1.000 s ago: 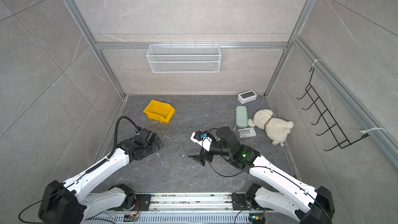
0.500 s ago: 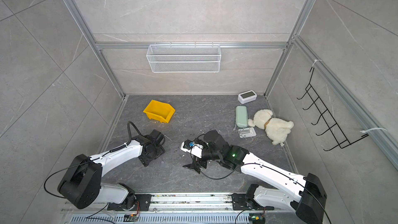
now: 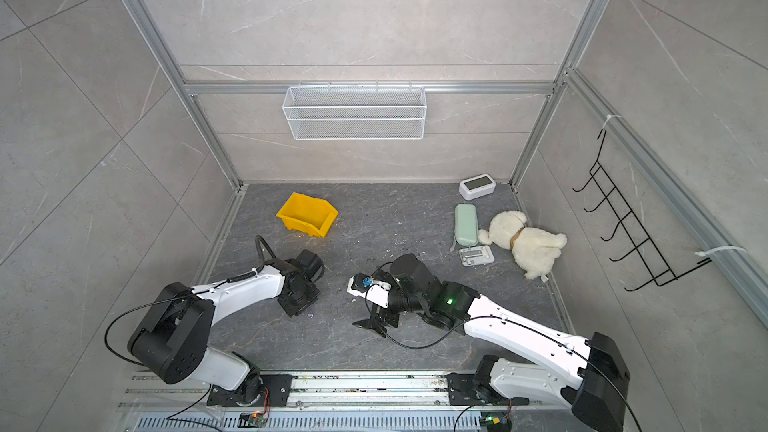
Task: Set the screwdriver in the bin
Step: 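Lower the left gripper and grasp the clear-handled screwdriver by its handle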
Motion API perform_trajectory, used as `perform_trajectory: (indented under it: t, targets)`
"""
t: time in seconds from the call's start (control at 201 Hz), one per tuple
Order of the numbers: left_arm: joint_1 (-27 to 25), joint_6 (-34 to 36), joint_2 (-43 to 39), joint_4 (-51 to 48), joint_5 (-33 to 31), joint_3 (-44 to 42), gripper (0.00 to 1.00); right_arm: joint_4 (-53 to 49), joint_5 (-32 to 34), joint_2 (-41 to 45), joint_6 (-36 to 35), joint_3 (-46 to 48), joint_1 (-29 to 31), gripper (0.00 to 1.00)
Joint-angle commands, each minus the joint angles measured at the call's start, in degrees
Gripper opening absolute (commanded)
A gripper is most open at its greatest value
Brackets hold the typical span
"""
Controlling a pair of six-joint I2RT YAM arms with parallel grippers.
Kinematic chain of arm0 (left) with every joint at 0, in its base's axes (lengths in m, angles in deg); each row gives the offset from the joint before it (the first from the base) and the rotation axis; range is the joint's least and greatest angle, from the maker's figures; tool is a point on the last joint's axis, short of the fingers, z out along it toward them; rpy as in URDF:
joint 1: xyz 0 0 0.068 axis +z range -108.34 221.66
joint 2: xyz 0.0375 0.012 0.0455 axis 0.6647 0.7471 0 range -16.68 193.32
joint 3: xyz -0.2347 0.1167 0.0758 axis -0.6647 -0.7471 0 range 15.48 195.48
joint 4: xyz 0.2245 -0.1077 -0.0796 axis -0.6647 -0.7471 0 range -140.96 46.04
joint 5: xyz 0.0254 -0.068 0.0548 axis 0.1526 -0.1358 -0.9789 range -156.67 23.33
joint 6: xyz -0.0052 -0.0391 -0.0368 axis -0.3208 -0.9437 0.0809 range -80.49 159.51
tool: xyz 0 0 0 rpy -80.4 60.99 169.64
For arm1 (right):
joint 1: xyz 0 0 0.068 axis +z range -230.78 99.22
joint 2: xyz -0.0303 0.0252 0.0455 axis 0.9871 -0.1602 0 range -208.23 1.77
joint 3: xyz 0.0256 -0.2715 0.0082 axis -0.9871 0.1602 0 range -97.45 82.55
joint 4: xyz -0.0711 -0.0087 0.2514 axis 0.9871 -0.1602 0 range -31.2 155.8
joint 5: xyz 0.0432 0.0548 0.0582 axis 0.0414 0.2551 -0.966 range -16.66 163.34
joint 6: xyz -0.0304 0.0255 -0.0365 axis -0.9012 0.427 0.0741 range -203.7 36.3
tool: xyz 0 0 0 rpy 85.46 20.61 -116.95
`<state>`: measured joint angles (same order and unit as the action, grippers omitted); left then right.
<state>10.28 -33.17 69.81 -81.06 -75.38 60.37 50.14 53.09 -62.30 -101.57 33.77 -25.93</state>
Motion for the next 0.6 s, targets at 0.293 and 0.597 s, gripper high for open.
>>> perform_trajectory:
  t: [0.293,0.597]
  targets:
    - [-0.55,-1.55,-0.6,-0.61,0.46,1.82,0.01,-0.63,1.47,0.72,-0.86,-0.89,0.78,0.99]
    - [-0.62,0.1,-4.75,-5.88,-4.45,9.93,0.01,3.1,6.72,2.1,-0.85,-0.37,0.87,0.99]
